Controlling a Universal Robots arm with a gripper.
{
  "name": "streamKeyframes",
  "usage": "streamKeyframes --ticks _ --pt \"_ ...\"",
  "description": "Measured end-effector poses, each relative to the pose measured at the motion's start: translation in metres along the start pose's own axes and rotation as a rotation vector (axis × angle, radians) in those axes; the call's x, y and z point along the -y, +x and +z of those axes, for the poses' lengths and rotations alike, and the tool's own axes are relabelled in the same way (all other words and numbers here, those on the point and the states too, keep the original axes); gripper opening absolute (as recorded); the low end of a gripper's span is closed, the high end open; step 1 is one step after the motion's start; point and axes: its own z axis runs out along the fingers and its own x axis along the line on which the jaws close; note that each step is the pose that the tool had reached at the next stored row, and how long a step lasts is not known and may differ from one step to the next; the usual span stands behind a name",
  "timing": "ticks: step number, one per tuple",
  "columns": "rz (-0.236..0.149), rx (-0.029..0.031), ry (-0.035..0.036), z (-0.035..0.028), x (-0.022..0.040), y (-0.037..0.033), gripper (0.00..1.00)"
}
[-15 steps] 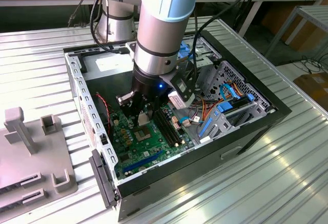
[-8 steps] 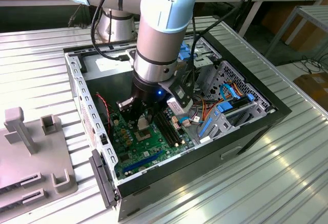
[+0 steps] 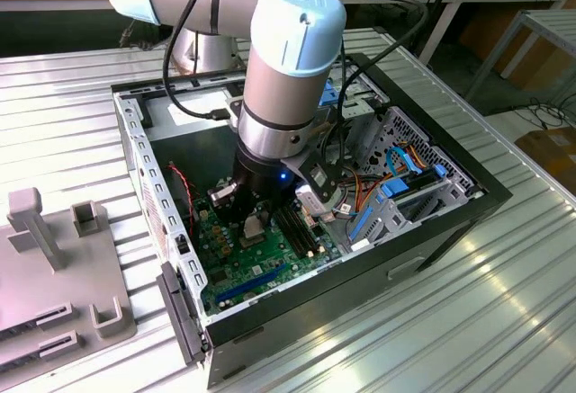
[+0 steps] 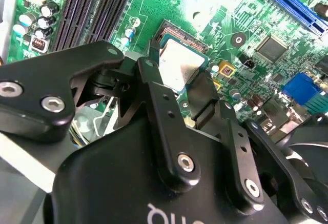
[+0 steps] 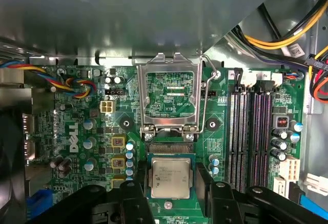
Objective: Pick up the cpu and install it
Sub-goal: 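Place the cpu into insertion slot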
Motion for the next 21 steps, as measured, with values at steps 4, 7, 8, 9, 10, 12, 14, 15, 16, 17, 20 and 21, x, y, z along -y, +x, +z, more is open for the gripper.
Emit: streamKeyframes --ticks 4,7,8,9,10,12,14,15,16,17,20,21 --pt "0.0 0.0001 -0.0055 0.0001 0.0015 0.0 0.47" --pt "0.0 0.0004 -0.0164 0.0007 0.0038 0.0003 0.47" --pt "0.0 0.0008 -0.0216 0.0016 0.0048 0.0004 0.47" --pt "0.0 0.0008 -0.0214 0.0025 0.0048 0.0003 0.47" --pt "0.0 0.0009 -0.0215 0.0034 0.0048 0.0003 0.47" --pt "0.0 0.0009 -0.0275 0.0044 0.0049 0.0005 0.47" --pt "0.0 0.0012 -0.036 0.0053 0.0049 0.001 0.47" --pt "-0.001 0.0013 -0.0404 0.0058 0.005 0.0012 0.47" --pt "-0.001 0.0015 -0.0435 0.0062 0.0051 0.0013 0.47" --pt "-0.001 0.0015 -0.0455 0.0064 0.0057 0.0013 0.47" --pt "-0.001 0.0016 -0.0461 0.0067 0.007 0.0015 0.47" --pt "-0.001 0.0015 -0.046 0.0071 0.0071 0.0015 0.47"
